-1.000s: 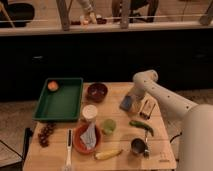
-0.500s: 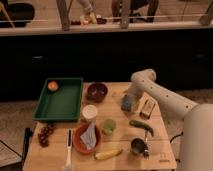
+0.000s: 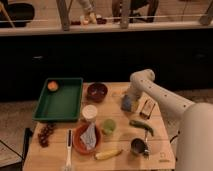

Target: Place sponge in paper cup

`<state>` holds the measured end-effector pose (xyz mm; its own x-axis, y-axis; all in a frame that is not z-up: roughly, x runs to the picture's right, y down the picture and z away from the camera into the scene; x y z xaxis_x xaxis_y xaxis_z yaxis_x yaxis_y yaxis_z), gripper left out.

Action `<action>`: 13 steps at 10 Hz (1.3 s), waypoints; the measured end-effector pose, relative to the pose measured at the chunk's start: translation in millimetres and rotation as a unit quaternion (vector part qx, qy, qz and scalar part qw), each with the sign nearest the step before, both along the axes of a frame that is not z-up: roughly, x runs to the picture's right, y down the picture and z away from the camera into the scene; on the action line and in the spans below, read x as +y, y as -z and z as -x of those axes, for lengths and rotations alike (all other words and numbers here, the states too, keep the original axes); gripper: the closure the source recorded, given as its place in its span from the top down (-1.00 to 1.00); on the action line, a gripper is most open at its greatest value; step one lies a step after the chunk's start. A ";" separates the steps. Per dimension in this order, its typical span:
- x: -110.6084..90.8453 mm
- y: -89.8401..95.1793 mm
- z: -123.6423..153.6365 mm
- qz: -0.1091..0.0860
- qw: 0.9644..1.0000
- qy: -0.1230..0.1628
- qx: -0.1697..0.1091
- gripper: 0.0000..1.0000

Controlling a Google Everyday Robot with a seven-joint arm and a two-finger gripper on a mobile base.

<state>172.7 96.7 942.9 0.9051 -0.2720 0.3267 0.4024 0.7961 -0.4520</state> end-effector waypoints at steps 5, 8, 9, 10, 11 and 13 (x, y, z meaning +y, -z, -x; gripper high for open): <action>11.0 -2.6 -2.8 0.014 1.000 -0.003 -0.002 -0.38; 9.9 0.6 -4.7 0.015 1.000 -0.004 -0.001 -0.95; 9.8 0.7 -4.7 0.015 1.000 -0.004 -0.001 -1.00; 9.4 0.7 -4.9 0.014 1.000 -0.003 -0.001 -1.00; 9.2 0.4 -4.9 0.014 1.000 -0.003 -0.001 -1.00; 9.2 -3.1 -4.2 0.019 1.000 -0.006 -0.004 -1.00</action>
<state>176.8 105.9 946.0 0.9055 -0.2486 0.3439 0.3967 0.7836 -0.4781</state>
